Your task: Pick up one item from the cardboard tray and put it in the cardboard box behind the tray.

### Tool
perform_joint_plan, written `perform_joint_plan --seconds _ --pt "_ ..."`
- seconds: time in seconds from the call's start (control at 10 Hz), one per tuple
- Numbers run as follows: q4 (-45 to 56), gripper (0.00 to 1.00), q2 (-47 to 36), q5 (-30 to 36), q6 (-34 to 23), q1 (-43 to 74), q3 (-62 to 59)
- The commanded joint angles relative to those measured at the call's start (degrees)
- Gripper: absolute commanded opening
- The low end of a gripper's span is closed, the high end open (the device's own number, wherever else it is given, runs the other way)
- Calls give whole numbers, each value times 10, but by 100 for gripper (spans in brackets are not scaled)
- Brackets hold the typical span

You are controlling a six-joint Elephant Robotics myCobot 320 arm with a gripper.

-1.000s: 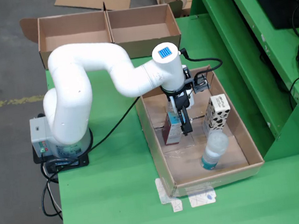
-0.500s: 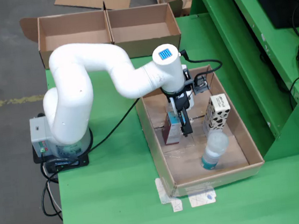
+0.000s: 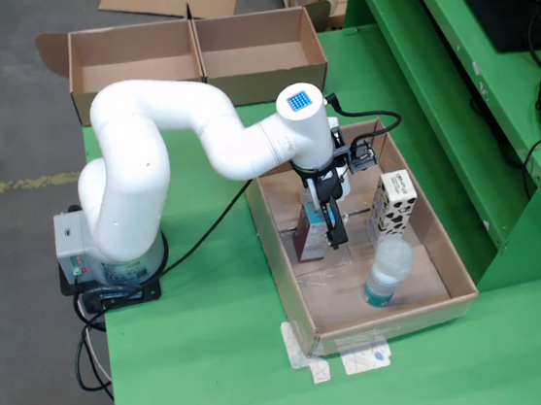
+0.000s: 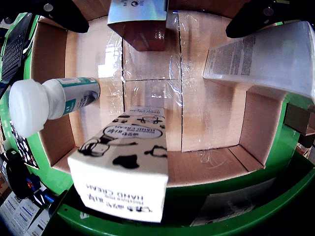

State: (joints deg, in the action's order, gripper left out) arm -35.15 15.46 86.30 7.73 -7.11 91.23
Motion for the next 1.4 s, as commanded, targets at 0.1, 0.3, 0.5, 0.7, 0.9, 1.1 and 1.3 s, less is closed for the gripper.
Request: perform_joint_plan --seconds 0.1,0.3,0.5,0.7,0.9,1.1,1.3 --pt "-19 100 -5 -1 0 3 -6" --pt "-20 100 -2 1 -1 4 -7" --pt "-20 100 -2 1 -1 4 -7" --pt "-20 100 -2 1 -1 4 -7" --pt "-20 100 -2 1 -1 4 -7" --pt "-20 100 -2 1 -1 4 -7" --pt "-20 90 -2 1 -1 4 -7"
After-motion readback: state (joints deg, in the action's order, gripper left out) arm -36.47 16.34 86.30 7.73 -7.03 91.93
